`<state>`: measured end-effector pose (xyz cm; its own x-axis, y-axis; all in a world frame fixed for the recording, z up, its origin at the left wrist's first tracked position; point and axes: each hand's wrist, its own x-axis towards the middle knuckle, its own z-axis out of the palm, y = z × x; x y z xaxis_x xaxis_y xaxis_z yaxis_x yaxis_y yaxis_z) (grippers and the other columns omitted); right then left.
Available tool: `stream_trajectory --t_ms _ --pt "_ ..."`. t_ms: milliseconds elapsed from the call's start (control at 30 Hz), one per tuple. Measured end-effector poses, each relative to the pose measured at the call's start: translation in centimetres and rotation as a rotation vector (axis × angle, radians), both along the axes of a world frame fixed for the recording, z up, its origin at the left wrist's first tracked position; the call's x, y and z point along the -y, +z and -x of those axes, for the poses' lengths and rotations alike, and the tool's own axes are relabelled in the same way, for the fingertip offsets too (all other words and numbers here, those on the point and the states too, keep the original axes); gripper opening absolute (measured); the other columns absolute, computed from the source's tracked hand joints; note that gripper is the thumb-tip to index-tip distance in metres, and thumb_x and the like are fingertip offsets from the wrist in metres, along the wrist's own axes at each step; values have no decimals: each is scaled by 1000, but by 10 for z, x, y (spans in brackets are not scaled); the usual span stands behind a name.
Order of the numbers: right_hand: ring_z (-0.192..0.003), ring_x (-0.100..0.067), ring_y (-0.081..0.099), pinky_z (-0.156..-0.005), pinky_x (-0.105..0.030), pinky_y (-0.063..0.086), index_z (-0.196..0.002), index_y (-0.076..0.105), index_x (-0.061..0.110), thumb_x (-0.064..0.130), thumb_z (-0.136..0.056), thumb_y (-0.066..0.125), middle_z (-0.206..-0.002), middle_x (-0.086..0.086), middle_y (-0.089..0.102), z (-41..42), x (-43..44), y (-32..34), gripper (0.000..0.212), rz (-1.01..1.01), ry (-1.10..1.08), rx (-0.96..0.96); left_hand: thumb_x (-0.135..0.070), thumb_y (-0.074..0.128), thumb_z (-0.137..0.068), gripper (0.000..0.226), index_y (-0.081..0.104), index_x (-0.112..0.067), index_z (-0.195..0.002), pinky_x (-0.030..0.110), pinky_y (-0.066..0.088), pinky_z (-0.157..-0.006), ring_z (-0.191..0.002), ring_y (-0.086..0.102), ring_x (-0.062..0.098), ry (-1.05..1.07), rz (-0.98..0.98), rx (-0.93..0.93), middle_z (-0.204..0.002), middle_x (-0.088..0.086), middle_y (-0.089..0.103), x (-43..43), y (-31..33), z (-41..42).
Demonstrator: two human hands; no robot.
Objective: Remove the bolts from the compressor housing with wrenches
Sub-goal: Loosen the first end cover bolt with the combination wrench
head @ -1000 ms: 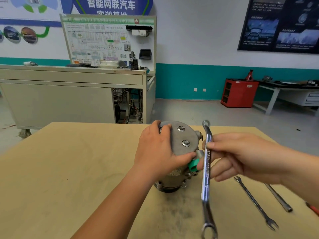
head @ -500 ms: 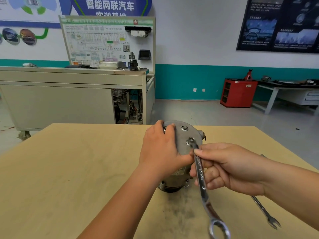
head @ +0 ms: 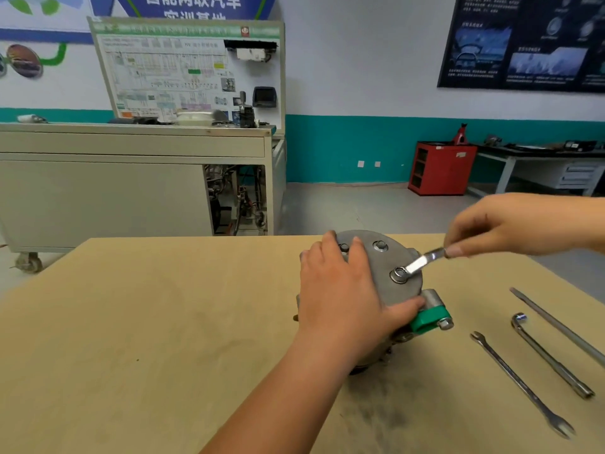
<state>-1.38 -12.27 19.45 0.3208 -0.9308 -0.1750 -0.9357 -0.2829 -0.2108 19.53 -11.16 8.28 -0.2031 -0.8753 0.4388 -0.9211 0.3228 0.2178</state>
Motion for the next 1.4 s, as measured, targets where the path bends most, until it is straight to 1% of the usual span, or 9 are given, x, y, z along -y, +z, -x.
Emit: stream_trajectory --t_ms 133,267,400,567,667,767,833,1100,1400 --pt "-83 4 57 -72 -28 49 -92 58 61 79 -61 40 -88 28 62 16 16 -1 40 43 89 -33 -85 40 -67 106 30 -15 -146 46 17 -115 -137 21 34 -13 4 6 -151 19 22 0 0 2" --pt "-77 -7 66 -66 -25 54 -93 65 45 93 -55 46 -87 11 69 44 1 10 64 68 -24 204 -85 43 -69 106 28 -13 -147 47 16 -115 -137 21 36 -19 -9 10 -151 21 21 1 0 4" --pt "-73 -29 72 -61 -25 57 -82 63 31 78 -59 63 -86 -11 72 36 -21 -12 53 -139 -79 571 -84 43 -69 105 30 -14 -146 46 18 -115 -136 23 35 -17 -7 11 -151 20 22 0 0 3" --pt "-52 -22 68 -44 -23 52 -87 60 11 37 -67 64 -77 -19 72 -23 -52 -36 33 -403 -95 1025 -82 48 -69 103 33 -13 -144 42 20 -113 -136 26 33 -5 16 -41 -149 20 27 -2 1 -1" --pt "-40 -15 61 -38 -21 49 -89 58 5 29 -68 59 -70 -19 70 -42 -64 -44 32 -483 -146 1182 -86 44 -64 106 36 -14 -143 37 20 -112 -136 27 30 -26 6 -70 -150 17 27 -5 4 -3" --pt "-37 -12 57 -38 -20 49 -89 57 4 29 -71 56 -67 -17 69 -45 -65 -51 31 -550 -143 1160 -85 19 -49 116 38 -16 -140 34 24 -110 -134 30 27 -16 29 -78 -148 13 31 -8 8 -1" --pt "-37 -11 57 -39 -20 48 -92 57 5 31 -72 55 -65 -15 68 -42 -64 -55 33 -573 -115 1135 -83 17 -46 118 40 -16 -140 33 25 -109 -133 32 27 0 45 -80 -146 13 33 -8 9 0" --pt "-37 -11 57 -39 -19 48 -95 55 8 28 -97 40 -58 -9 67 -31 -57 -59 25 -591 -39 943 -85 27 -43 116 41 -18 -138 34 30 -106 -130 34 27 19 24 -78 -143 9 35 -7 10 5" --pt "-39 -14 56 -42 -20 46 -81 57 12 42 -96 39 -48 -1 59 -13 -39 -37 39 -512 -8 492 -84 44 -57 104 40 -19 -139 33 32 -107 -129 35 24 8 9 -47 -143 7 35 -7 8 0"
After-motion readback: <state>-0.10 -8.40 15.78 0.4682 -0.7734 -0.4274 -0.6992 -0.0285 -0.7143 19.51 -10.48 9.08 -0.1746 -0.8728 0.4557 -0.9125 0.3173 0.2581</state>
